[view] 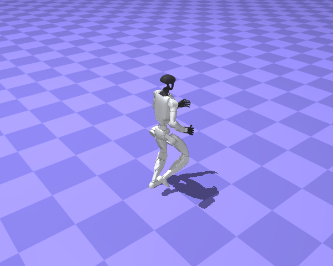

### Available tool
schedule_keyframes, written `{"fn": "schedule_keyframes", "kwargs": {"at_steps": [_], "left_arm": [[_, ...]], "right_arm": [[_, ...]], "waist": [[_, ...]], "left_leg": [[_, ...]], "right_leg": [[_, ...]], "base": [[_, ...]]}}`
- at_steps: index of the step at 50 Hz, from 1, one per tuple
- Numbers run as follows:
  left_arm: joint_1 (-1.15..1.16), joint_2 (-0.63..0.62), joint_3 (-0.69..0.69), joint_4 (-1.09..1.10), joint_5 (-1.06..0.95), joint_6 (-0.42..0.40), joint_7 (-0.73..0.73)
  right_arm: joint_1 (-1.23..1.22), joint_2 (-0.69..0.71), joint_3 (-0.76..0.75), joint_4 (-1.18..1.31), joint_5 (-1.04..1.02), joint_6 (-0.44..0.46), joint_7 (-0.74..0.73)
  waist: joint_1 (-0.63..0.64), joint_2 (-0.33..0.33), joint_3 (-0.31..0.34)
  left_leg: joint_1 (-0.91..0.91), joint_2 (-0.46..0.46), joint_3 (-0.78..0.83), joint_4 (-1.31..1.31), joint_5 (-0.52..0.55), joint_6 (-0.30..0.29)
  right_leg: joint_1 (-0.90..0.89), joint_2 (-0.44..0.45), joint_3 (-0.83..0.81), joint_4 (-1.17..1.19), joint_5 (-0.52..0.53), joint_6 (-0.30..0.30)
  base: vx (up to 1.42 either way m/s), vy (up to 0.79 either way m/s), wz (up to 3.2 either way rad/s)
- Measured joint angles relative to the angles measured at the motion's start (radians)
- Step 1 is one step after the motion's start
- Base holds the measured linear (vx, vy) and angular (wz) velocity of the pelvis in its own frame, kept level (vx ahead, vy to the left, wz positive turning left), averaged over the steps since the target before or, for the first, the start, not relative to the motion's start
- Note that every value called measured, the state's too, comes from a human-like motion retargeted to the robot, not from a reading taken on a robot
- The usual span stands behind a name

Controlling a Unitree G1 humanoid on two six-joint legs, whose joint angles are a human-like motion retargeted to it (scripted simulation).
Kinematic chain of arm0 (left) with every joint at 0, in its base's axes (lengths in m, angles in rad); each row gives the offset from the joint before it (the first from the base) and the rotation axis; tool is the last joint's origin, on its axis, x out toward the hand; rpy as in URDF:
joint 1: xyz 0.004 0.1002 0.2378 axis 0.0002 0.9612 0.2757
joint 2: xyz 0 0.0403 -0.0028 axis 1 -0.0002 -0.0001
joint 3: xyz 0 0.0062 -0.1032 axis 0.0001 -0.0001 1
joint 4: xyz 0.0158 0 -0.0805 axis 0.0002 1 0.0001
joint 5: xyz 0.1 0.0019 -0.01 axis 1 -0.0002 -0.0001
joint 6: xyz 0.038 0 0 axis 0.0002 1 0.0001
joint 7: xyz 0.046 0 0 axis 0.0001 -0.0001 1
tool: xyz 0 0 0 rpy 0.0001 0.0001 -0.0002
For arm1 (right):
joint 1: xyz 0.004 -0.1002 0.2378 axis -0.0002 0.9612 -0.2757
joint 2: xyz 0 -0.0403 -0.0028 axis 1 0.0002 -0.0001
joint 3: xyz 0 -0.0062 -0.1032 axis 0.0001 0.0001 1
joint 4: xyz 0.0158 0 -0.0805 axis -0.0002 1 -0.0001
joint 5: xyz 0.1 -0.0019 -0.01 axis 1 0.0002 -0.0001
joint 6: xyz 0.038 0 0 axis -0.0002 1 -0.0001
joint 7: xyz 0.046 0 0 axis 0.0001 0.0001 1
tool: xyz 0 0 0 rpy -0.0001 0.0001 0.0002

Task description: Run

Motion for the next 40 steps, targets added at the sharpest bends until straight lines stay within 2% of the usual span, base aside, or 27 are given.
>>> {"fn": "schedule_keyframes", "kwargs": {"at_steps": [2, 4, 5, 6, 8, 10, 13, 14, 15, 16, 18, 20, 22, 23, 25, 28, 30, 32, 33, 35, 38, 40], "left_arm": [[-0.048, -0.018, -0.011, -0.055, -0.033, -0.029, -0.016], [-0.066, -0.027, -0.041, -0.100, -0.058, -0.066, -0.045], [-0.068, -0.029, -0.062, -0.118, -0.068, -0.083, -0.062], [-0.061, -0.028, -0.082, -0.130, -0.080, -0.090, -0.082], [-0.031, -0.028, -0.112, -0.144, -0.103, -0.091, -0.113], [0.018, -0.026, -0.123, -0.133, -0.138, -0.070, -0.135], [0.128, -0.027, -0.091, -0.050, -0.157, -0.007, -0.125], [0.168, -0.034, -0.073, -0.017, -0.161, 0.014, -0.117], [0.209, -0.043, -0.053, 0.016, -0.165, 0.034, -0.111], [0.264, -0.043, -0.029, 0.022, -0.182, 0.043, -0.124], [0.387, -0.023, 0.010, 0.005, -0.222, 0.047, -0.162], [0.506, 0.012, 0.033, -0.032, -0.260, 0.036, -0.214], [0.589, 0.032, 0.044, -0.051, -0.277, 0.027, -0.248], [0.616, 0.034, 0.045, -0.052, -0.288, 0.027, -0.251], [0.636, 0.029, 0.039, -0.051, -0.305, 0.028, -0.243], [0.565, 0.016, 0.013, -0.045, -0.289, 0.023, -0.201], [0.436, 0.002, -0.004, -0.023, -0.253, 0.016, -0.135], [0.226, -0.025, -0.022, 0.025, -0.222, 0.020, -0.050], [0.130, -0.044, -0.024, 0.035, -0.223, 0.022, -0.025], [-0.012, -0.076, -0.019, 0.014, -0.242, 0.015, -0.013], [-0.092, -0.094, -0.030, -0.066, -0.270, -0.024, -0.056], [-0.100, -0.092, -0.061, -0.105, -0.284, -0.051, -0.097]], "right_arm": [[0.082, -0.034, -0.021, -0.020, 0.054, -0.011, 0.012], [0.160, -0.049, -0.048, -0.041, 0.095, -0.017, 0.013], [0.196, -0.051, -0.063, -0.051, 0.111, -0.021, 0.013], [0.216, -0.047, -0.073, -0.064, 0.122, -0.024, 0.007], [0.226, -0.038, -0.080, -0.094, 0.139, -0.034, -0.009], [0.179, -0.036, -0.080, -0.132, 0.153, -0.045, -0.030], [-0.013, -0.037, -0.088, -0.173, 0.134, -0.045, -0.078], [-0.105, -0.036, -0.091, -0.182, 0.118, -0.042, -0.103], [-0.206, -0.035, -0.095, -0.192, 0.099, -0.038, -0.132], [-0.288, -0.031, -0.093, -0.220, 0.095, -0.038, -0.158], [-0.387, -0.020, -0.093, -0.298, 0.113, -0.049, -0.187], [-0.399, -0.010, -0.088, -0.384, 0.149, -0.067, -0.182], [-0.363, -0.008, -0.075, -0.442, 0.158, -0.083, -0.152], [-0.341, -0.006, -0.071, -0.460, 0.152, -0.089, -0.135], [-0.299, 0.003, -0.059, -0.474, 0.139, -0.094, -0.097], [-0.210, 0.031, -0.038, -0.421, 0.105, -0.067, -0.068], [-0.143, 0.058, -0.028, -0.326, 0.076, -0.025, -0.070], [-0.095, 0.078, -0.016, -0.194, 0.063, 0.009, -0.068], [-0.071, 0.076, -0.011, -0.141, 0.069, 0.016, -0.055], [-0.011, 0.049, -0.012, -0.089, 0.100, 0.018, -0.016], [0.093, 0.002, -0.032, -0.098, 0.153, 0.012, 0.013], [0.156, -0.012, -0.051, -0.115, 0.174, 0.010, 0.021]], "waist": [[-0.052, 0.061, -0.017], [-0.071, 0.118, -0.030], [-0.069, 0.144, -0.035], [-0.052, 0.171, -0.038], [-0.023, 0.191, -0.043], [0.014, 0.194, -0.035], [0.087, 0.190, 0.029], [0.113, 0.182, 0.051], [0.140, 0.173, 0.071], [0.162, 0.155, 0.074], [0.212, 0.117, 0.062], [0.256, 0.076, 0.026], [0.266, 0.031, -0.017], [0.258, 0.007, -0.034], [0.228, -0.032, -0.048], [0.174, -0.073, -0.023], [0.131, -0.096, 0.017], [0.083, -0.090, 0.055], [0.056, -0.073, 0.063], [-0.002, -0.021, 0.064], [-0.064, 0.058, 0.038], [-0.066, 0.106, 0.022]], "left_leg": [[0.108, 0.052, -0.018, -0.115, 0.158, -0.100], [0.172, 0.124, -0.023, -0.130, 0.337, -0.192], [0.186, 0.167, -0.022, -0.097, 0.420, -0.228], [0.178, 0.222, -0.015, -0.010, 0.462, -0.238], [0.162, 0.309, 0.012, 0.188, 0.487, -0.216], [0.124, 0.407, 0.036, 0.430, 0.423, -0.151], [0.012, 0.533, 0.019, 0.782, 0.231, -0.036], [-0.047, 0.545, 0.011, 0.850, 0.172, -0.004], [-0.114, 0.546, 0.002, 0.901, 0.120, 0.025], [-0.182, 0.514, 0.008, 0.875, 0.106, 0.034], [-0.280, 0.443, 0.039, 0.739, 0.112, 0.023], [-0.310, 0.356, 0.091, 0.466, 0.162, -0.033], [-0.283, 0.235, 0.131, 0.110, 0.271, -0.114], [-0.258, 0.169, 0.143, -0.055, 0.334, -0.146], [-0.204, 0.064, 0.148, -0.235, 0.393, -0.160], [-0.174, -0.004, 0.119, -0.064, 0.221, -0.050], [-0.152, -0.036, 0.091, 0.074, 0.050, 0.039], [-0.106, -0.040, 0.054, 0.110, -0.045, 0.067], [-0.065, -0.035, 0.035, 0.088, -0.055, 0.060], [0.037, -0.010, -0.003, -0.016, 0.006, 0.004], [0.161, 0.056, -0.034, -0.167, 0.250, -0.142], [0.182, 0.119, -0.044, -0.147, 0.428, -0.228]], "right_leg": [[-0.062, 0.047, -0.056, -0.211, 0.006, 0.013], [-0.070, 0.133, -0.094, -0.497, 0.061, 0.053], [-0.061, 0.188, -0.104, -0.651, 0.103, 0.079], [-0.037, 0.246, -0.113, -0.782, 0.149, 0.096], [0.001, 0.310, -0.119, -0.895, 0.170, 0.101], [0.055, 0.347, -0.127, -0.877, 0.084, 0.046], [0.124, 0.388, -0.119, -0.708, -0.202, -0.096], [0.151, 0.394, -0.107, -0.675, -0.271, -0.121], [0.180, 0.397, -0.091, -0.654, -0.327, -0.138], [0.223, 0.387, -0.074, -0.674, -0.327, -0.127], [0.317, 0.363, -0.037, -0.743, -0.262, -0.078], [0.404, 0.325, -0.008, -0.828, -0.095, 0.013], [0.442, 0.251, -0.004, -0.834, 0.121, 0.118], [0.444, 0.207, -0.006, -0.798, 0.198, 0.154], [0.434, 0.134, -0.006, -0.654, 0.304, 0.192], [0.390, 0.032, -0.007, -0.312, 0.305, 0.158], [0.320, -0.035, 0.006, -0.084, 0.233, 0.108], [0.200, -0.057, 0.025, 0.050, 0.132, 0.056], [0.134, -0.060, 0.026, 0.075, 0.085, 0.029], [0.025, -0.048, -0.003, 0.023, 0.030, -0.003], [-0.029, 0.025, -0.082, -0.291, 0.042, 0.015], [-0.014, 0.111, -0.113, -0.554, 0.108, 0.055]], "base": [[0.07, -0.07, -0.46], [0.05, -0.10, -0.63], [0.00, -0.10, -0.84], [-0.02, -0.09, -0.91], [-0.04, -0.08, -0.77], [-0.03, -0.09, -0.57], [-0.03, -0.09, -0.48], [-0.03, -0.07, -0.33], [-0.02, -0.03, -0.26], [-0.01, 0.00, -0.24], [0.03, 0.06, -0.32], [0.05, 0.09, -0.41], [0.03, 0.09, -0.19], [0.00, 0.08, 0.02], [-0.01, 0.08, 0.06], [-0.01, 0.06, -0.13], [-0.02, 0.07, -0.19], [-0.03, 0.07, -0.30], [-0.01, 0.06, -0.41], [0.02, 0.02, -0.43], [0.05, -0.08, -0.39], [0.03, -0.10, -0.61]]}}
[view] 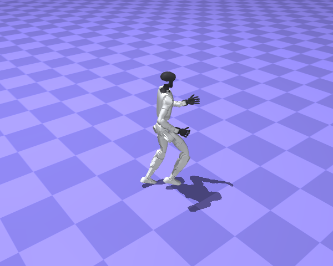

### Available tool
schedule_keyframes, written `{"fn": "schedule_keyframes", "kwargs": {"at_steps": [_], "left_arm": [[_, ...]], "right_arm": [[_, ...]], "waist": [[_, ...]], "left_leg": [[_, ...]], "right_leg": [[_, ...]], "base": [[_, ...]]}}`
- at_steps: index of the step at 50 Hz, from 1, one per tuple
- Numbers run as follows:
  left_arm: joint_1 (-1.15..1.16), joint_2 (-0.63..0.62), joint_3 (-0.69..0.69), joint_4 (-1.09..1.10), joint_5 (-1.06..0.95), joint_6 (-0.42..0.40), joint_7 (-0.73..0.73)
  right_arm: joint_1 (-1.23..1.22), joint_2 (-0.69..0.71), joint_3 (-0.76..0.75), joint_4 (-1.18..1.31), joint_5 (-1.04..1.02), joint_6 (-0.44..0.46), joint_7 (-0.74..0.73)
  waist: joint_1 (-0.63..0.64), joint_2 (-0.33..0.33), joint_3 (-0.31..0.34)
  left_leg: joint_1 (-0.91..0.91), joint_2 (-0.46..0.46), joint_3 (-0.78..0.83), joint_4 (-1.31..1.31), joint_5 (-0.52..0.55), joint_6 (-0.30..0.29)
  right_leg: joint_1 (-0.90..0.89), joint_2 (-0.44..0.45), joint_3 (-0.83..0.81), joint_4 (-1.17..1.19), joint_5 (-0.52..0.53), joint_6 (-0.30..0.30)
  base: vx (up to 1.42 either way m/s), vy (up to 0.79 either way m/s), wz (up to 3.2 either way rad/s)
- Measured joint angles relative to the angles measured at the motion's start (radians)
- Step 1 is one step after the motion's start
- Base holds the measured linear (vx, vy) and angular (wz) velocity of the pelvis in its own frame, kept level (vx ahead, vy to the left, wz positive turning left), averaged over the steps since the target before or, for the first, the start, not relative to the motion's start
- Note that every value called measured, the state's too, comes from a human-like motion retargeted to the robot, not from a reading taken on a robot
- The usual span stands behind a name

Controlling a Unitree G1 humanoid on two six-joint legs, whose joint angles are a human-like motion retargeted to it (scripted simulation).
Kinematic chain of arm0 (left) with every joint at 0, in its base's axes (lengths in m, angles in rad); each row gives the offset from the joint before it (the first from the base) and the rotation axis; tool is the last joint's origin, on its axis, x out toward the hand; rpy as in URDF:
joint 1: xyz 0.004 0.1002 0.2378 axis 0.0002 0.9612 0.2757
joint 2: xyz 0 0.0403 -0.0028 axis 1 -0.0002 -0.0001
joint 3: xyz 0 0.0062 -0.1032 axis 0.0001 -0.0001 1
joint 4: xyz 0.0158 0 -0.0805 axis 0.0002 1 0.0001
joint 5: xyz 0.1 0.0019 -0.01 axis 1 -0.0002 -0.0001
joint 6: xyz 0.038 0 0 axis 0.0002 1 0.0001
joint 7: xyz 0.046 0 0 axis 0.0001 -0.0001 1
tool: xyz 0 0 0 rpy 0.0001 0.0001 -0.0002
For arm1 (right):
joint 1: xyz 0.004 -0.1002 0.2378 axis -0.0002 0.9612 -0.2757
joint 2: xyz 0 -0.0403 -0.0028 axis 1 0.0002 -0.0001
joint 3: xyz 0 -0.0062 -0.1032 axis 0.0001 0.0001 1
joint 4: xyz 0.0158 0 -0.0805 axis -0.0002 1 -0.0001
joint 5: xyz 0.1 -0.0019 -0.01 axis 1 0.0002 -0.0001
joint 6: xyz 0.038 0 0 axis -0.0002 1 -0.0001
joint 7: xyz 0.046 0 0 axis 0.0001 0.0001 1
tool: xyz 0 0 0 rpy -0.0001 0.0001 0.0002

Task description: Run

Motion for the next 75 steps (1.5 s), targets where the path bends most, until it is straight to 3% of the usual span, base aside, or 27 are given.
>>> {"fn": "schedule_keyframes", "kwargs": {"at_steps": [3, 5, 8, 10, 13, 15, 18, 20, 23, 25, 30, 33, 38, 40, 42, 45, 50, 51, 54, 57, 60, 62, 67, 70, 73, 75], "left_arm": [[0.038, 0.010, -0.049, -0.027, -0.046, -0.011, -0.072], [0.093, 0.007, -0.066, -0.024, -0.086, 0.002, -0.099], [0.192, 0.011, -0.051, 0.044, -0.137, 0.045, -0.099], [0.262, 0.004, -0.021, 0.128, -0.148, 0.076, -0.066], [0.360, -0.017, 0.034, 0.253, -0.136, 0.111, -0.036], [0.451, 0.001, 0.055, 0.261, -0.138, 0.123, -0.066], [0.569, 0.055, 0.055, 0.195, -0.155, 0.124, -0.138], [0.606, 0.080, 0.044, 0.150, -0.154, 0.120, -0.173], [0.566, 0.087, 0.016, 0.109, -0.169, 0.120, -0.161], [0.505, 0.081, 0.002, 0.086, -0.175, 0.109, -0.135], [0.140, 0.043, 0.033, 0.079, -0.116, 0.049, 0.098], [-0.024, -0.007, 0.059, 0.104, -0.100, 0.039, 0.188], [0.021, -0.060, -0.003, 0.271, -0.079, 0.038, 0.126], [0.077, -0.064, -0.038, 0.385, -0.060, 0.050, 0.092], [0.139, -0.061, -0.051, 0.510, -0.057, 0.076, 0.064], [0.247, -0.060, -0.030, 0.675, -0.065, 0.121, 0.042], [0.368, -0.058, 0.067, 0.880, -0.139, 0.167, 0.029], [0.367, -0.057, 0.082, 0.897, -0.143, 0.167, 0.028], [0.368, -0.050, 0.086, 0.857, -0.115, 0.159, 0.034], [0.354, -0.049, 0.035, 0.727, -0.101, 0.133, 0.057], [0.265, -0.048, -0.022, 0.594, -0.131, 0.107, 0.079], [0.174, -0.038, -0.050, 0.514, -0.154, 0.087, 0.093], [-0.119, -0.029, -0.041, 0.356, -0.153, 0.040, 0.164], [-0.306, -0.045, 0.002, 0.293, -0.125, 0.028, 0.249], [-0.318, -0.061, 0.015, 0.250, -0.109, 0.014, 0.281], [-0.237, -0.070, 0.004, 0.267, -0.098, 0.012, 0.272]], "right_arm": [[0.044, 0.008, -0.023, -0.039, 0.030, -0.005, -0.005], [0.024, 0.017, -0.024, -0.075, 0.042, -0.018, -0.027], [-0.100, 0.026, -0.034, -0.124, 0.047, -0.040, -0.089], [-0.236, 0.036, -0.051, -0.140, 0.034, -0.054, -0.147], [-0.482, 0.057, -0.079, -0.176, 0.006, -0.073, -0.248], [-0.567, 0.069, -0.085, -0.248, 0.019, -0.082, -0.261], [-0.557, 0.069, -0.059, -0.350, 0.082, -0.098, -0.203], [-0.511, 0.059, -0.030, -0.379, 0.105, -0.104, -0.153], [-0.422, 0.049, 0.001, -0.347, 0.093, -0.100, -0.108], [-0.345, 0.057, 0.023, -0.294, 0.090, -0.081, -0.094], [-0.174, 0.122, 0.037, -0.012, 0.092, -0.012, -0.131], [-0.131, 0.130, 0.054, 0.097, 0.119, -0.002, -0.123], [-0.183, 0.106, 0.115, 0.146, 0.117, -0.017, -0.113], [-0.246, 0.099, 0.142, 0.150, 0.099, -0.032, -0.127], [-0.333, 0.093, 0.155, 0.125, 0.088, -0.052, -0.155], [-0.482, 0.079, 0.144, 0.024, 0.063, -0.095, -0.211], [-0.839, 0.044, 0.043, -0.219, -0.019, -0.161, -0.367], [-0.890, 0.044, 0.027, -0.258, -0.023, -0.158, -0.399], [-0.874, 0.066, 0.009, -0.341, 0.011, -0.152, -0.425], [-0.672, 0.090, 0.044, -0.325, 0.075, -0.146, -0.363], [-0.490, 0.098, 0.084, -0.179, 0.105, -0.132, -0.295], [-0.404, 0.103, 0.105, -0.027, 0.116, -0.102, -0.263], [-0.230, 0.154, 0.119, 0.385, 0.114, 0.006, -0.231], [-0.203, 0.183, 0.120, 0.627, 0.080, 0.052, -0.203], [-0.198, 0.181, 0.127, 0.713, 0.065, 0.064, -0.178], [-0.207, 0.173, 0.136, 0.689, 0.059, 0.055, -0.177]], "waist": [[0.058, 0.073, -0.004], [0.103, 0.086, -0.002], [0.170, 0.090, 0.033], [0.208, 0.084, 0.072], [0.258, 0.058, 0.113], [0.290, 0.031, 0.102], [0.325, -0.009, 0.047], [0.313, -0.047, 0.010], [0.254, -0.108, -0.001], [0.213, -0.135, 0.007], [0.130, -0.179, 0.083], [0.097, -0.150, 0.090], [0.110, -0.105, 0.052], [0.155, -0.085, 0.048], [0.214, -0.059, 0.053], [0.290, -0.043, 0.060], [0.354, -0.025, 0.121], [0.352, -0.025, 0.131], [0.329, -0.030, 0.121], [0.285, -0.039, 0.088], [0.214, -0.077, 0.082], [0.167, -0.102, 0.086], [0.092, -0.135, 0.123], [0.083, -0.131, 0.148], [0.093, -0.105, 0.136], [0.103, -0.095, 0.122]], "left_leg": [[-0.058, 0.138, -0.004, 0.269, 0.112, -0.047], [-0.101, 0.207, 0.005, 0.499, 0.115, -0.027], [-0.184, 0.301, -0.009, 0.841, 0.034, 0.034], [-0.247, 0.352, -0.021, 1.013, -0.076, 0.097], [-0.365, 0.352, -0.015, 1.049, -0.204, 0.174], [-0.423, 0.307, 0.014, 0.926, -0.218, 0.188], [-0.426, 0.217, 0.081, 0.552, -0.172, 0.133], [-0.394, 0.125, 0.118, 0.265, -0.073, 0.071], [-0.325, -0.016, 0.131, 0.032, 0.026, 0.040], [-0.300, -0.069, 0.110, 0.071, -0.044, 0.073], [-0.252, -0.142, 0.042, 0.240, -0.375, 0.204], [-0.191, -0.138, 0.002, 0.148, -0.343, 0.186], [-0.120, -0.078, -0.010, 0.008, 0.019, 0.037], [-0.165, -0.026, -0.004, 0.102, 0.085, -0.002], [-0.226, 0.053, 0.003, 0.287, 0.063, -0.002], [-0.308, 0.164, 0.017, 0.598, -0.005, 0.051], [-0.441, 0.310, -0.033, 1.044, -0.186, 0.159], [-0.464, 0.316, -0.032, 1.054, -0.201, 0.168], [-0.474, 0.288, 0.008, 0.914, -0.179, 0.149], [-0.400, 0.199, 0.054, 0.594, -0.109, 0.081], [-0.311, 0.062, 0.060, 0.289, -0.019, 0.029], [-0.264, -0.006, 0.042, 0.202, -0.017, 0.035], [-0.228, -0.064, 0.020, 0.284, -0.282, 0.137], [-0.233, -0.059, 0.033, 0.325, -0.359, 0.174], [-0.208, -0.059, 0.014, 0.236, -0.318, 0.165], [-0.173, -0.067, -0.013, 0.145, -0.218, 0.129]], "right_leg": [[0.084, 0.150, -0.033, -0.290, 0.098, 0.032], [0.137, 0.195, -0.040, -0.301, 0.065, 0.005], [0.215, 0.236, -0.040, -0.207, -0.179, -0.110], [0.248, 0.249, -0.028, -0.137, -0.359, -0.183], [0.298, 0.242, 0.014, -0.118, -0.474, -0.202], [0.348, 0.232, 0.055, -0.175, -0.449, -0.169], [0.416, 0.177, 0.068, -0.280, -0.188, -0.053], [0.409, 0.106, 0.064, -0.268, -0.007, 0.022], [0.368, -0.018, 0.054, -0.065, 0.063, 0.052], [0.340, -0.071, 0.057, 0.124, 0.061, 0.046], [0.197, -0.161, 0.111, 0.552, -0.050, 0.004], [0.107, -0.175, 0.099, 0.555, -0.107, -0.049], [0.157, -0.111, 0.013, 0.162, -0.071, -0.043], [0.209, -0.053, -0.014, 0.003, -0.039, -0.027], [0.269, 0.017, -0.032, -0.110, -0.031, -0.020], [0.333, 0.089, -0.027, -0.172, -0.098, -0.034], [0.342, 0.171, 0.021, -0.086, -0.467, -0.168], [0.332, 0.173, 0.022, -0.077, -0.473, -0.173], [0.332, 0.177, 0.031, -0.130, -0.353, -0.137], [0.318, 0.169, 0.056, -0.162, -0.078, -0.028], [0.257, 0.068, 0.038, -0.006, 0.042, 0.013], [0.219, -0.011, 0.020, 0.151, 0.011, -0.009], [0.106, -0.142, 0.032, 0.544, -0.117, -0.075], [0.029, -0.168, 0.068, 0.682, -0.139, -0.087], [0.012, -0.162, 0.065, 0.641, -0.132, -0.091], [0.046, -0.141, 0.049, 0.528, -0.114, -0.089]], "base": [[-0.01, -0.08, -0.83], [0.02, -0.08, -0.67], [0.07, -0.10, -0.51], [0.11, -0.11, -0.42], [0.15, -0.06, -0.34], [0.20, 0.03, -0.32], [0.20, 0.08, -0.38], [0.15, 0.09, -0.06], [0.09, 0.09, 0.21], [0.08, 0.08, 0.16], [0.10, 0.07, 0.01], [0.11, 0.05, -0.27], [0.08, -0.05, -0.31], [0.01, -0.07, -0.68], [-0.01, -0.08, -1.01], [-0.01, -0.09, -1.04], [0.00, -0.11, -0.86], [0.01, -0.09, -0.54], [0.03, -0.03, -0.28], [0.00, 0.00, 0.00], [0.01, 0.03, 0.18], [0.02, 0.05, 0.19], [0.03, 0.06, 0.05], [0.05, 0.05, -0.11], [0.08, 0.00, -0.19], [0.09, -0.07, -0.16]]}}
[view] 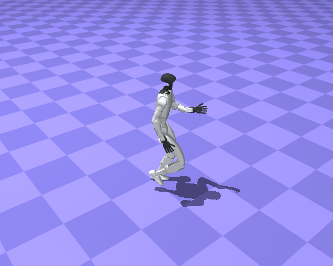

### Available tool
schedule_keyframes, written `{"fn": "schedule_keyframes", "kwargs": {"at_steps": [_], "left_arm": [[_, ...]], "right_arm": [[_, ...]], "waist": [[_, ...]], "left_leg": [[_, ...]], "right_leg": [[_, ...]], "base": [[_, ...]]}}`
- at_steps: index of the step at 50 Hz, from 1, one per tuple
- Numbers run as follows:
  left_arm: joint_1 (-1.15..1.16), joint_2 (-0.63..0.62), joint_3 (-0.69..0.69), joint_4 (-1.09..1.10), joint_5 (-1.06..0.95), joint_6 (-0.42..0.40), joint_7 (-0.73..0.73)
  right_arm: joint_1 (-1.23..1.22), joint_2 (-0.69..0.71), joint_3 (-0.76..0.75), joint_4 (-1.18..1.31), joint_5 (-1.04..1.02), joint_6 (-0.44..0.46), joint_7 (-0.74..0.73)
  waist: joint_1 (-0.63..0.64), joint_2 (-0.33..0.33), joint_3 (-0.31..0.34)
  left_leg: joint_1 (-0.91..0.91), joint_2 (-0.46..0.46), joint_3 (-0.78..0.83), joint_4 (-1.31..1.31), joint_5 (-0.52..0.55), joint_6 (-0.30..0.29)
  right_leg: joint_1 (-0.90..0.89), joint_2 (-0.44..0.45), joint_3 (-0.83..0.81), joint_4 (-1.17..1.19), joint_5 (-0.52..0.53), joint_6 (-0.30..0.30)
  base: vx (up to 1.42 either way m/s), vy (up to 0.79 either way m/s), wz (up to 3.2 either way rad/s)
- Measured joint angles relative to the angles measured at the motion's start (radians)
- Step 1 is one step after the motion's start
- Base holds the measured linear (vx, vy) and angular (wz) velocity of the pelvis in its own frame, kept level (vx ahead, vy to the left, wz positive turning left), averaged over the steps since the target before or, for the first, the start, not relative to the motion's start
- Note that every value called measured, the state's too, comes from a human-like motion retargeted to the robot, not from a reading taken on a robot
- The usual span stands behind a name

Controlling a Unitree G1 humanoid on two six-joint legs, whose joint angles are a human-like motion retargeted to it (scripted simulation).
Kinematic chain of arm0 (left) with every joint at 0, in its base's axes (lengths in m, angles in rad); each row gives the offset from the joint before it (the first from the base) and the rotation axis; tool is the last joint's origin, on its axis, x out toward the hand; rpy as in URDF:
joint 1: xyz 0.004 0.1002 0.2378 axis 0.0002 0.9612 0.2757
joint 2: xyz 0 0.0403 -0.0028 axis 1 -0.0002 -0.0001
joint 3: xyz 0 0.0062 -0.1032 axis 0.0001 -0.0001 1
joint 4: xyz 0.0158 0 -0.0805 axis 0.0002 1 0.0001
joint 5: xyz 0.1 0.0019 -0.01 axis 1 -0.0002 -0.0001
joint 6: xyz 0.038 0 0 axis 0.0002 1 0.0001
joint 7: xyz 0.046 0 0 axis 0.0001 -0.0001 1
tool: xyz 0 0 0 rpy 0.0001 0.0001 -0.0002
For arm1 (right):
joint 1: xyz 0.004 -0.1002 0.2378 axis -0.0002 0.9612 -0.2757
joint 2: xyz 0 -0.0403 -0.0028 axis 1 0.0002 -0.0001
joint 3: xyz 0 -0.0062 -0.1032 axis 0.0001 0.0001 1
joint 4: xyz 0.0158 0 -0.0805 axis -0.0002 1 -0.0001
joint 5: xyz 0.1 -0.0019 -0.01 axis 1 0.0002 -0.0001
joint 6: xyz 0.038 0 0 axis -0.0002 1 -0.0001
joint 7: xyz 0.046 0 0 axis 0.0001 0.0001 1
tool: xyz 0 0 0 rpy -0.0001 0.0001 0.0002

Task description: Run

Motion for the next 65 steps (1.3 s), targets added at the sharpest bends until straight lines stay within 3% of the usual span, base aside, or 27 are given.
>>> {"fn": "schedule_keyframes", "kwargs": {"at_steps": [3, 5, 8, 10, 13, 16, 20, 25, 30, 35, 38, 40, 43, 45, 49, 53, 55, 57, 59, 63, 65], "left_arm": [[0.178, -0.008, -0.034, 0.148, 0.024, 0.029, -0.043], [0.288, -0.009, -0.051, 0.295, 0.050, 0.060, -0.075], [0.421, -0.013, -0.028, 0.524, 0.056, 0.115, -0.142], [0.494, -0.011, -0.005, 0.631, 0.047, 0.149, -0.185], [0.570, 0.002, 0.019, 0.717, 0.044, 0.181, -0.235], [0.563, 0.009, 0.036, 0.741, 0.045, 0.194, -0.256], [0.521, 0.005, 0.009, 0.639, 0.060, 0.183, -0.239], [0.401, -0.031, -0.065, 0.505, 0.009, 0.131, -0.178], [0.175, -0.046, -0.064, 0.303, -0.089, 0.057, -0.108], [-0.080, -0.007, 0.052, 0.034, -0.095, -0.043, 0.017], [-0.151, 0.016, 0.110, -0.056, -0.026, -0.049, 0.091], [-0.076, 0.019, 0.110, -0.039, 0.008, -0.036, 0.088], [0.145, 0.006, 0.047, 0.141, 0.053, 0.027, 0.016], [0.271, 0.001, 0.005, 0.303, 0.083, 0.078, -0.039], [0.456, 0.005, -0.013, 0.571, 0.100, 0.159, -0.144], [0.538, 0.034, 0.000, 0.722, 0.089, 0.205, -0.202], [0.532, 0.043, 0.015, 0.764, 0.086, 0.211, -0.195], [0.489, 0.039, 0.028, 0.764, 0.113, 0.209, -0.178], [0.471, 0.031, 0.019, 0.696, 0.165, 0.193, -0.150], [0.412, 0.019, -0.033, 0.418, 0.203, 0.126, -0.078], [0.333, 0.025, -0.050, 0.215, 0.183, 0.075, -0.034]], "right_arm": [[-0.068, -0.015, 0.027, -0.118, -0.023, -0.034, -0.026], [-0.140, -0.028, 0.041, -0.233, -0.032, -0.064, -0.047], [-0.285, -0.050, 0.029, -0.468, -0.028, -0.114, -0.094], [-0.408, -0.065, -0.008, -0.640, -0.036, -0.149, -0.145], [-0.622, -0.090, -0.093, -0.831, -0.095, -0.176, -0.248], [-0.760, -0.095, -0.162, -0.918, -0.125, -0.159, -0.344], [-0.604, -0.067, -0.161, -0.907, -0.105, -0.139, -0.338], [-0.286, -0.044, -0.018, -0.555, -0.112, -0.075, -0.206], [-0.143, -0.005, 0.082, -0.106, -0.138, 0.013, -0.096], [-0.039, 0.029, 0.056, 0.161, -0.143, 0.078, -0.062], [-0.066, 0.036, 0.024, 0.232, -0.140, 0.083, -0.070], [-0.102, 0.039, 0.023, 0.208, -0.138, 0.071, -0.086], [-0.175, 0.034, 0.044, 0.037, -0.165, 0.031, -0.138], [-0.246, 0.019, 0.051, -0.135, -0.174, -0.008, -0.176], [-0.461, -0.032, 0.001, -0.557, -0.152, -0.114, -0.263], [-0.755, -0.093, -0.102, -0.827, -0.186, -0.149, -0.409], [-0.862, -0.117, -0.141, -0.870, -0.213, -0.132, -0.486], [-0.875, -0.123, -0.152, -0.846, -0.241, -0.105, -0.545], [-0.750, -0.114, -0.138, -0.788, -0.271, -0.088, -0.535], [-0.427, -0.080, -0.028, -0.506, -0.342, -0.035, -0.385], [-0.327, -0.062, 0.032, -0.332, -0.357, -0.015, -0.295]], "waist": [[0.029, 0.009, -0.018], [0.057, 0.022, -0.023], [0.110, 0.068, -0.014], [0.139, 0.086, -0.006], [0.160, 0.098, 0.023], [0.159, 0.102, 0.056], [0.149, 0.106, 0.042], [0.116, 0.135, 0.006], [0.049, 0.079, 0.012], [0.011, 0.024, 0.047], [0.011, 0.019, 0.053], [0.016, 0.031, 0.037], [0.031, 0.049, -0.002], [0.047, 0.062, -0.016], [0.102, 0.095, -0.016], [0.139, 0.109, 0.021], [0.142, 0.114, 0.055], [0.133, 0.108, 0.069], [0.127, 0.106, 0.054], [0.111, 0.105, 0.009], [0.092, 0.089, 0.002]], "left_leg": [[0.008, 0.010, -0.023, -0.045, 0.218, -0.092], [-0.032, 0.050, -0.015, 0.037, 0.275, -0.130], [-0.123, 0.165, -0.007, 0.327, 0.237, -0.135], [-0.187, 0.233, -0.006, 0.550, 0.187, -0.112], [-0.270, 0.314, -0.018, 0.849, 0.075, -0.056], [-0.329, 0.366, -0.015, 0.979, 0.002, -0.013], [-0.295, 0.360, 0.028, 0.823, 0.012, -0.024], [-0.133, 0.297, 0.059, 0.360, 0.073, -0.084], [-0.004, 0.161, 0.053, 0.075, 0.079, -0.079], [0.019, 0.089, 0.052, 0.116, -0.132, -0.019], [0.019, 0.071, 0.064, 0.078, -0.167, -0.014], [0.041, 0.057, 0.038, -0.017, -0.107, -0.020], [0.063, 0.062, 0.014, -0.143, 0.192, -0.069], [0.021, 0.102, 0.038, -0.077, 0.285, -0.086], [-0.110, 0.245, 0.081, 0.365, 0.169, -0.039], [-0.226, 0.378, 0.067, 0.797, -0.047, 0.066], [-0.283, 0.415, 0.052, 0.921, -0.117, 0.099], [-0.328, 0.400, 0.049, 0.910, -0.107, 0.092], [-0.314, 0.366, 0.063, 0.785, -0.058, 0.059], [-0.195, 0.266, 0.069, 0.351, 0.085, -0.015], [-0.123, 0.206, 0.071, 0.142, 0.140, -0.039]], "right_leg": [[0.089, 0.066, -0.020, -0.247, 0.037, 0.014], [0.150, 0.132, -0.024, -0.413, 0.047, 0.034], [0.231, 0.261, -0.007, -0.602, 0.019, 0.040], [0.257, 0.319, 0.017, -0.650, -0.056, 0.021], [0.245, 0.358, 0.033, -0.599, -0.274, -0.045], [0.220, 0.359, 0.018, -0.566, -0.349, -0.071], [0.268, 0.367, 0.015, -0.701, -0.217, -0.037], [0.322, 0.360, 0.005, -0.844, 0.048, 0.020], [0.236, 0.189, -0.061, -0.557, 0.006, 0.023], [0.104, 0.052, -0.039, -0.180, -0.076, 0.024], [0.047, 0.023, -0.017, -0.090, -0.114, 0.008], [0.048, 0.036, -0.023, -0.131, -0.101, -0.020], [0.105, 0.105, -0.037, -0.325, -0.014, -0.053], [0.158, 0.173, -0.033, -0.479, 0.027, -0.053], [0.268, 0.303, -0.004, -0.691, -0.025, -0.053], [0.276, 0.346, -0.005, -0.645, -0.291, -0.102], [0.256, 0.355, -0.016, -0.597, -0.366, -0.124], [0.246, 0.357, -0.020, -0.611, -0.341, -0.128], [0.261, 0.372, -0.005, -0.685, -0.248, -0.122], [0.256, 0.394, 0.036, -0.780, -0.003, -0.102], [0.203, 0.343, 0.009, -0.678, 0.025, -0.085]], "base": [[0.06, -0.11, -0.27], [0.01, -0.11, -0.51], [-0.01, -0.11, -0.91], [-0.03, -0.12, -0.89], [-0.04, -0.12, -0.60], [-0.05, -0.10, -0.18], [-0.01, -0.01, 0.01], [0.00, 0.06, 0.12], [-0.03, 0.07, 0.44], [-0.03, 0.07, 0.33], [0.00, 0.01, 0.08], [0.00, 0.00, 0.00], [0.03, -0.06, -0.03], [0.00, -0.07, -0.24], [-0.03, -0.07, -0.62], [-0.07, -0.10, -0.40], [-0.09, -0.10, -0.09], [-0.07, -0.07, 0.05], [0.00, 0.00, 0.00], [0.00, 0.00, 0.05], [-0.01, -0.01, 0.34]]}}
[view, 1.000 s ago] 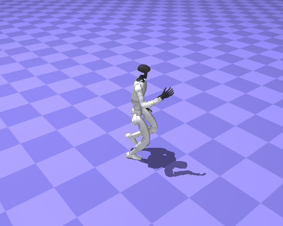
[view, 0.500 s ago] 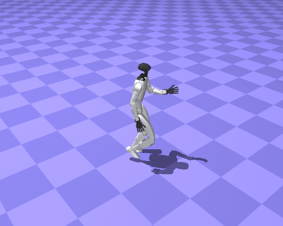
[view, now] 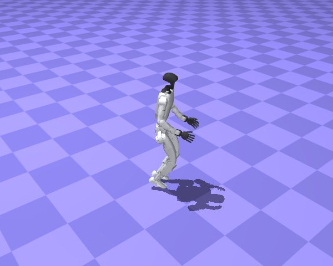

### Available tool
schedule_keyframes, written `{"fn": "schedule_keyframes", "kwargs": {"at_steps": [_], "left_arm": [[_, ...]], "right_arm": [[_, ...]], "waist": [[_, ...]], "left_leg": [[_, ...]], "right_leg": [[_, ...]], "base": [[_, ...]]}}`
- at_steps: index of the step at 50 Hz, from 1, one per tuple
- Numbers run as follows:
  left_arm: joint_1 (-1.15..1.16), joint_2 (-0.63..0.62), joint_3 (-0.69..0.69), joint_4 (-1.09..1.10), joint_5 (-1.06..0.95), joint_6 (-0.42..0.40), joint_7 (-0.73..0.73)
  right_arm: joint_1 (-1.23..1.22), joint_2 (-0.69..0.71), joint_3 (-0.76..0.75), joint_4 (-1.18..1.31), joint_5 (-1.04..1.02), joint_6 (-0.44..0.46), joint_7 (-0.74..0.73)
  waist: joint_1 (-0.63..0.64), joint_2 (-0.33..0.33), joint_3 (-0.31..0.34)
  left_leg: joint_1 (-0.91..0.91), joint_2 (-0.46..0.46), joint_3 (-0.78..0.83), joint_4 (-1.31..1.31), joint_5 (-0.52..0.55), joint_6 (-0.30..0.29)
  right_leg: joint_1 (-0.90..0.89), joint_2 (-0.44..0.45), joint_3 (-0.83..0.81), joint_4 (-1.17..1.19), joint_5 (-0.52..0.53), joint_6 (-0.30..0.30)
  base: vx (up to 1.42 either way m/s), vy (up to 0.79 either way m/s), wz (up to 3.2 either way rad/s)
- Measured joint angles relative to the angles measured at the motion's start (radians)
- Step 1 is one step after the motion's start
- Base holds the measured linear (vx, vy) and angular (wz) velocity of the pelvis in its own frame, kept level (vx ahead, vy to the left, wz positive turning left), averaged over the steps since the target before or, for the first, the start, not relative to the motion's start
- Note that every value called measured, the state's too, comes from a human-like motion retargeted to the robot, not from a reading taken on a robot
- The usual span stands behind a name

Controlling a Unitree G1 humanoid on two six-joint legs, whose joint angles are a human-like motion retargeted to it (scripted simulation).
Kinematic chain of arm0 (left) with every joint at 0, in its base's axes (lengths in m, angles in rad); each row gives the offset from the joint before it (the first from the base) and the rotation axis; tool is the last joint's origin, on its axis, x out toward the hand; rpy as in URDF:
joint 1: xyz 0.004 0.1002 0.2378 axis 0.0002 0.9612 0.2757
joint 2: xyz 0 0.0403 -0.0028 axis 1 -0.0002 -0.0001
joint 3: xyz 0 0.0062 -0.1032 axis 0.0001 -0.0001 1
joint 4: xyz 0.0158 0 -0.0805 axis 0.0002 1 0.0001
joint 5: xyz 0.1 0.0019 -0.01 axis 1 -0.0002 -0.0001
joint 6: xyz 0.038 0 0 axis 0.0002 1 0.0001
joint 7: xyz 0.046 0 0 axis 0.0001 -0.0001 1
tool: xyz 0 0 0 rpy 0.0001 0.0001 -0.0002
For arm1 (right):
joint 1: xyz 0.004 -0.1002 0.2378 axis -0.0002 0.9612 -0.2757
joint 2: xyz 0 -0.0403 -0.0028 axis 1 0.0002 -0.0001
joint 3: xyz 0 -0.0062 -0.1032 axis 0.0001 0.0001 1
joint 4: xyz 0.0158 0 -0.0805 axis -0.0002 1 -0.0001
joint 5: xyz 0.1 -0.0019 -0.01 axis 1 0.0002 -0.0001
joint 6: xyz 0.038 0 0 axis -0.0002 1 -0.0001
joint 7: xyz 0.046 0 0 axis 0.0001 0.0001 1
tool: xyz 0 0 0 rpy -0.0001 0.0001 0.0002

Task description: Run

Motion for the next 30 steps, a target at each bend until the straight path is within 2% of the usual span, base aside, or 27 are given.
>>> {"fn": "schedule_keyframes", "kwargs": {"at_steps": [2, 5, 7, 9, 12, 15, 17, 19, 22, 25, 28, 30], "left_arm": [[-0.112, 0.011, 0.014, -0.225, 0.003, -0.049, 0.047], [-0.296, 0.045, 0.066, -0.506, 0.056, -0.110, 0.113], [-0.360, 0.065, 0.099, -0.616, 0.095, -0.117, 0.140], [-0.334, 0.070, 0.114, -0.637, 0.112, -0.106, 0.147], [-0.176, 0.078, 0.110, -0.495, 0.139, -0.061, 0.114], [0.001, 0.103, 0.093, -0.217, 0.181, 0.012, 0.037], [0.110, 0.121, 0.092, -0.055, 0.224, 0.049, -0.025], [0.223, 0.139, 0.102, 0.050, 0.262, 0.060, -0.082], [0.373, 0.154, 0.113, 0.133, 0.294, 0.065, -0.138], [0.462, 0.147, 0.122, 0.179, 0.276, 0.068, -0.156], [0.478, 0.136, 0.120, 0.201, 0.271, 0.075, -0.155], [0.436, 0.136, 0.108, 0.209, 0.276, 0.080, -0.147]], "right_arm": [[0.080, 0.011, 0.042, 0.123, 0.006, 0.020, 0.087], [0.188, 0.016, 0.061, 0.206, 0.014, 0.042, 0.167], [0.213, 0.015, 0.045, 0.210, 0.019, 0.042, 0.183], [0.187, 0.020, 0.029, 0.183, 0.028, 0.035, 0.168], [0.055, 0.024, 0.011, 0.093, 0.044, 0.012, 0.091], [-0.170, -0.006, -0.038, -0.062, 0.046, -0.020, -0.026], [-0.281, -0.025, -0.089, -0.205, 0.057, -0.047, -0.087], [-0.304, -0.041, -0.134, -0.371, 0.063, -0.071, -0.112], [-0.233, -0.049, -0.166, -0.564, 0.062, -0.110, -0.090], [-0.157, -0.059, -0.179, -0.695, 0.066, -0.156, -0.052], [-0.104, -0.070, -0.176, -0.752, 0.046, -0.173, -0.043], [-0.078, -0.077, -0.170, -0.745, 0.017, -0.154, -0.036]], "waist": [[-0.020, -0.020, -0.004], [-0.038, -0.042, -0.007], [-0.038, -0.050, -0.003], [-0.025, -0.053, 0.001], [0.012, -0.045, 0.014], [0.054, -0.020, 0.041], [0.085, -0.006, 0.035], [0.114, 0.001, 0.010], [0.132, 0.000, -0.036], [0.131, 0.002, -0.058], [0.121, 0.002, -0.071], [0.109, -0.004, -0.065]], "left_leg": [[0.055, -0.051, -0.001, -0.129, -0.006, 0.005], [0.091, -0.096, -0.005, -0.194, -0.128, 0.015], [0.085, -0.116, -0.004, -0.194, -0.186, 0.010], [0.057, -0.117, 0.004, -0.143, -0.202, 0.003], [-0.035, -0.049, 0.042, 0.113, -0.207, -0.004], [-0.149, 0.050, 0.071, 0.396, -0.239, 0.015], [-0.190, 0.079, 0.071, 0.446, -0.237, 0.036], [-0.200, 0.084, 0.064, 0.398, -0.202, 0.055], [-0.164, 0.049, 0.056, 0.227, -0.105, 0.064], [-0.096, 0.000, 0.047, 0.076, -0.027, 0.063], [-0.036, -0.029, 0.038, 0.054, -0.081, 0.064], [-0.009, -0.039, 0.037, 0.086, -0.204, 0.069]], "right_leg": [[-0.065, -0.075, -0.038, 0.161, -0.040, 0.003], [-0.147, -0.164, -0.066, 0.358, -0.139, 0.002], [-0.175, -0.187, -0.069, 0.400, -0.192, 0.001], [-0.162, -0.180, -0.071, 0.359, -0.221, -0.017], [-0.087, -0.138, -0.081, 0.238, -0.292, -0.056], [-0.051, -0.094, -0.094, 0.186, -0.420, -0.100], [-0.048, -0.073, -0.099, 0.149, -0.403, -0.104], [-0.030, -0.047, -0.088, 0.056, -0.327, -0.097], [0.013, -0.013, -0.040, -0.092, -0.139, -0.064], [0.048, -0.021, -0.022, -0.104, -0.045, -0.055], [0.075, -0.049, -0.036, -0.001, -0.080, -0.042], [0.087, -0.085, -0.057, 0.102, -0.176, -0.023]], "base": [[-0.01, -0.01, 0.36], [0.00, -0.02, 0.23], [0.00, 0.00, 0.00], [0.00, -0.03, 0.00], [0.00, -0.07, -0.19], [0.00, -0.07, -0.55], [0.02, -0.05, -0.69], [0.04, -0.03, -0.47], [0.06, 0.00, -0.10], [0.02, 0.01, 0.00], [0.00, 0.00, 0.00], [0.00, 0.00, 0.00]]}}
